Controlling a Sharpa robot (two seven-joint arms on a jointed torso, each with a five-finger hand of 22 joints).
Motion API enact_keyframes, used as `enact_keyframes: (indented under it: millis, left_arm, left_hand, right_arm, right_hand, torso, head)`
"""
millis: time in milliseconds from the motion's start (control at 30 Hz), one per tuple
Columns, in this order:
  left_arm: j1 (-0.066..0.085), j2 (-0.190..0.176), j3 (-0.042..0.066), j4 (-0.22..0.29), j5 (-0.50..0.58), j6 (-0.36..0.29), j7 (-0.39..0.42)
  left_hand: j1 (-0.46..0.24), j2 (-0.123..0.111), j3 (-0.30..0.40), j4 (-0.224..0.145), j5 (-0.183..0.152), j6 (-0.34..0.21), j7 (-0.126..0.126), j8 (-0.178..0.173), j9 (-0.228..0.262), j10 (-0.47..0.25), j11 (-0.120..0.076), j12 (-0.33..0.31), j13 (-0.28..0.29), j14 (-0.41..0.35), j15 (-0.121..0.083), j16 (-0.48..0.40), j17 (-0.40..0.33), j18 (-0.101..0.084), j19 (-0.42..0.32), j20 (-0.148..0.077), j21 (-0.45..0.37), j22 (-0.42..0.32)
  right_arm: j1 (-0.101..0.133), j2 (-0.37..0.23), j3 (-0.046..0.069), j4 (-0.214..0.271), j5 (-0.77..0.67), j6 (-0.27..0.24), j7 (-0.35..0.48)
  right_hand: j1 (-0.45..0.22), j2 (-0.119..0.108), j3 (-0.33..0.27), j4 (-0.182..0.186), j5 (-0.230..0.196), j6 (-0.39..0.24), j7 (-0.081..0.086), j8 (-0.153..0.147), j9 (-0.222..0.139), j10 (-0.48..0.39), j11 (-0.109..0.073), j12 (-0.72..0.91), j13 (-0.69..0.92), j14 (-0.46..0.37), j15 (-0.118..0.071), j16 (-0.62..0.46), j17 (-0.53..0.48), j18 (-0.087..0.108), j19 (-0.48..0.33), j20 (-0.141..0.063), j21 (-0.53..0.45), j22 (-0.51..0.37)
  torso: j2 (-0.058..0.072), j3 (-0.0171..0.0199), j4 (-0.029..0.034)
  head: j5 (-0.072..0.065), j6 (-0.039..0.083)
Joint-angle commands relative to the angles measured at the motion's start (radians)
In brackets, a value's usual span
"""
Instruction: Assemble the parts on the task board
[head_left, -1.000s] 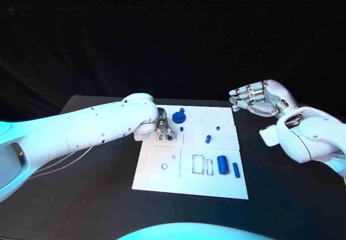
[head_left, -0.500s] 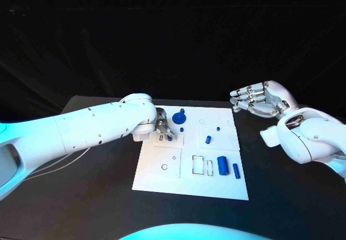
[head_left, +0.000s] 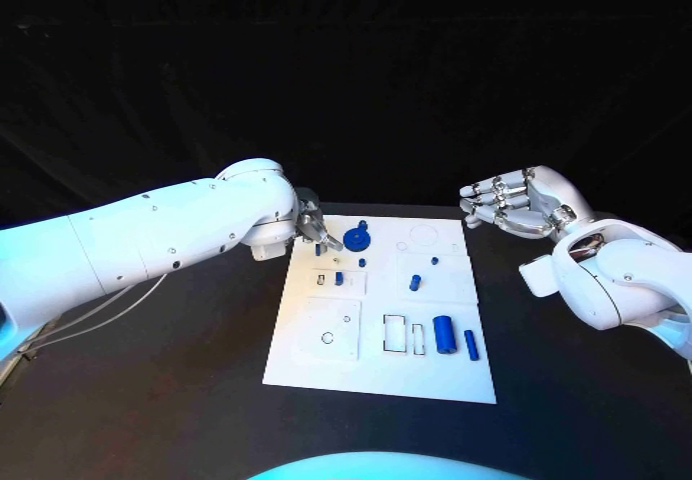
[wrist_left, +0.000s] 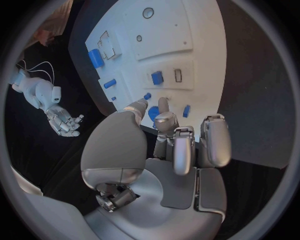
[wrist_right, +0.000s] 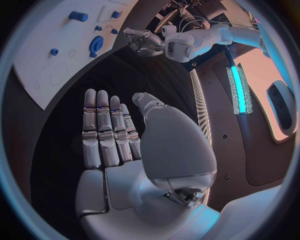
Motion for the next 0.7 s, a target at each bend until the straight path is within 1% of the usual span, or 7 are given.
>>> enact_keyframes:
  millis: [33,100,200,300,400,600,700]
  left_arm:
    - [0.019,0.003,0.002,-0.027,0.025,0.015,0.005]
    - [0.025,0.009,0.003,-0.044,0.026,0.015,0.006]
    - [0.031,0.023,0.003,-0.079,0.022,0.015,0.008]
    - [0.033,0.038,0.000,-0.115,0.012,0.016,0.012]
    - [0.032,0.057,-0.006,-0.154,-0.005,0.019,0.016]
    - [0.028,0.090,-0.018,-0.219,-0.032,0.032,0.023]
    - [0.024,0.108,-0.022,-0.254,-0.042,0.042,0.026]
  left_hand:
    - [0.016,0.001,-0.006,0.000,0.004,-0.020,0.008,-0.014,-0.007,-0.017,0.005,-0.018,-0.021,0.085,0.012,-0.009,0.210,0.015,-0.013,0.002,-0.011,-0.013]
    - [0.024,0.004,-0.004,0.000,0.005,-0.023,0.009,-0.018,-0.010,-0.021,0.007,-0.021,-0.025,0.084,0.014,-0.012,0.207,0.016,-0.015,0.003,-0.013,-0.016]
    - [0.033,0.007,0.001,0.000,0.005,-0.025,0.011,-0.020,-0.012,-0.024,0.009,-0.024,-0.030,0.084,0.016,-0.012,0.207,0.017,-0.015,0.004,-0.015,-0.018]
    - [0.034,0.007,0.001,0.000,0.005,-0.025,0.011,-0.021,-0.013,-0.025,0.009,-0.025,-0.030,0.084,0.016,-0.012,0.207,0.017,-0.016,0.004,-0.015,-0.018]
    - [0.033,0.005,0.000,0.001,0.004,-0.028,0.014,-0.024,-0.015,-0.029,0.011,-0.028,-0.035,0.085,0.017,-0.011,0.208,0.017,-0.016,0.005,-0.016,-0.019]
    - [0.025,0.001,-0.006,0.003,0.003,-0.030,0.017,-0.027,-0.019,-0.035,0.014,-0.033,-0.042,0.084,0.020,-0.012,0.207,0.017,-0.018,0.007,-0.019,-0.022]
    - [0.017,0.000,-0.011,0.004,0.003,-0.030,0.019,-0.029,-0.022,-0.038,0.016,-0.035,-0.045,0.084,0.022,-0.012,0.207,0.018,-0.019,0.009,-0.020,-0.024]
  right_arm:
    - [-0.001,0.003,0.000,-0.003,-0.002,0.007,0.007]
    - [-0.002,0.005,0.000,-0.003,-0.002,0.007,0.007]
    - [-0.003,0.005,0.000,-0.004,-0.002,0.007,0.007]
    - [-0.004,0.006,0.000,-0.004,-0.002,0.006,0.007]
    - [-0.005,0.007,0.000,-0.004,-0.002,0.006,0.007]
    - [-0.005,0.009,0.000,-0.004,-0.002,0.007,0.007]
    - [-0.006,0.010,0.000,-0.003,-0.002,0.007,0.007]
  right_hand:
    - [-0.007,-0.003,0.001,-0.003,0.005,-0.003,0.005,-0.007,-0.001,0.000,0.006,-0.004,-0.002,-0.008,0.003,-0.006,-0.001,0.002,-0.001,0.008,-0.004,-0.001]
    - [-0.007,-0.003,0.001,-0.003,0.005,-0.003,0.005,-0.007,-0.001,0.000,0.006,-0.004,-0.002,-0.008,0.003,-0.006,-0.001,0.002,-0.001,0.008,-0.004,-0.001]
    - [-0.007,-0.003,0.001,-0.003,0.005,-0.003,0.005,-0.007,-0.001,0.000,0.006,-0.004,-0.002,-0.008,0.003,-0.006,-0.001,0.002,-0.001,0.008,-0.004,-0.001]
    - [-0.007,-0.003,0.001,-0.003,0.005,-0.003,0.005,-0.007,-0.001,0.000,0.006,-0.004,-0.002,-0.008,0.003,-0.006,-0.001,0.002,-0.001,0.008,-0.004,-0.001]
    - [-0.007,-0.003,0.002,-0.003,0.005,-0.004,0.005,-0.007,-0.001,0.000,0.006,-0.004,-0.002,-0.008,0.003,-0.007,-0.002,0.002,-0.001,0.008,-0.005,-0.002]
    - [-0.008,-0.003,0.002,-0.004,0.006,-0.004,0.005,-0.007,-0.001,0.000,0.007,-0.004,-0.002,-0.010,0.003,-0.007,-0.002,0.002,-0.002,0.008,-0.005,-0.003]
    - [-0.008,-0.003,0.002,-0.004,0.006,-0.004,0.005,-0.007,-0.001,0.000,0.007,-0.004,-0.002,-0.010,0.003,-0.007,-0.002,0.002,-0.002,0.008,-0.005,-0.003]
  torso:
    - [0.000,0.0018,-0.0012]
    - [0.001,0.0014,-0.0019]
    - [0.002,-0.0005,-0.0011]
    - [0.001,-0.0002,-0.0012]
    - [0.002,0.0001,-0.0003]
    - [0.002,0.0007,-0.0029]
    - [0.002,-0.0002,-0.0037]
  head:
    - [0.002,0.005]
    - [0.003,0.008]
    - [0.005,0.009]
    - [0.005,0.007]
    - [0.001,0.010]
    - [0.007,0.007]
    - [0.010,0.008]
